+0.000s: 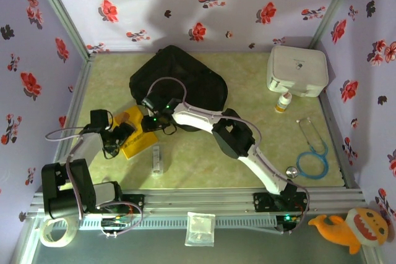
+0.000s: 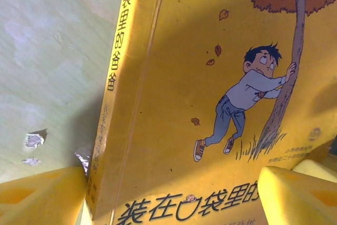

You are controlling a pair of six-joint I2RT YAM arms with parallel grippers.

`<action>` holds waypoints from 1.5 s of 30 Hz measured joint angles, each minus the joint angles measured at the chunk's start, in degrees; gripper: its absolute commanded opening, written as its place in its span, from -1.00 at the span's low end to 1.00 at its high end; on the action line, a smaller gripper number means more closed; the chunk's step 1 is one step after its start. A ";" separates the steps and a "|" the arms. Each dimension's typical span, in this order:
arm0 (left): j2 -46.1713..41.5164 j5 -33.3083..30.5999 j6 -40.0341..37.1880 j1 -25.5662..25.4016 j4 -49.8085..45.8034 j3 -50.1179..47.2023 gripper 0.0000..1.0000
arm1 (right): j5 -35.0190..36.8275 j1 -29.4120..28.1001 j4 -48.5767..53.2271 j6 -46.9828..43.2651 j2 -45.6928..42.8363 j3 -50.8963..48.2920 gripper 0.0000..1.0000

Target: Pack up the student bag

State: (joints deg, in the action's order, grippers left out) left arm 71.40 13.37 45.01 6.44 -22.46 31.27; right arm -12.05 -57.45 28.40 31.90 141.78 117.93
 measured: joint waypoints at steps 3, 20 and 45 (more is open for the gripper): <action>0.00 0.28 -0.04 0.00 -0.42 0.33 0.67 | 0.42 0.00 0.57 0.00 0.02 0.48 -0.37; -5.66 10.12 0.07 0.33 -3.98 7.26 0.24 | 3.28 0.57 0.50 0.02 -0.02 0.48 -0.47; -7.43 5.35 -1.73 -0.70 -8.74 12.07 -1.00 | 0.61 1.60 1.92 1.64 -2.71 -0.42 -0.17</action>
State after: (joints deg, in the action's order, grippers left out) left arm 63.96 18.72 43.29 5.74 -31.20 43.33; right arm -11.44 -55.86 30.33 33.54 139.06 117.51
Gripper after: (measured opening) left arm 0.107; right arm 0.380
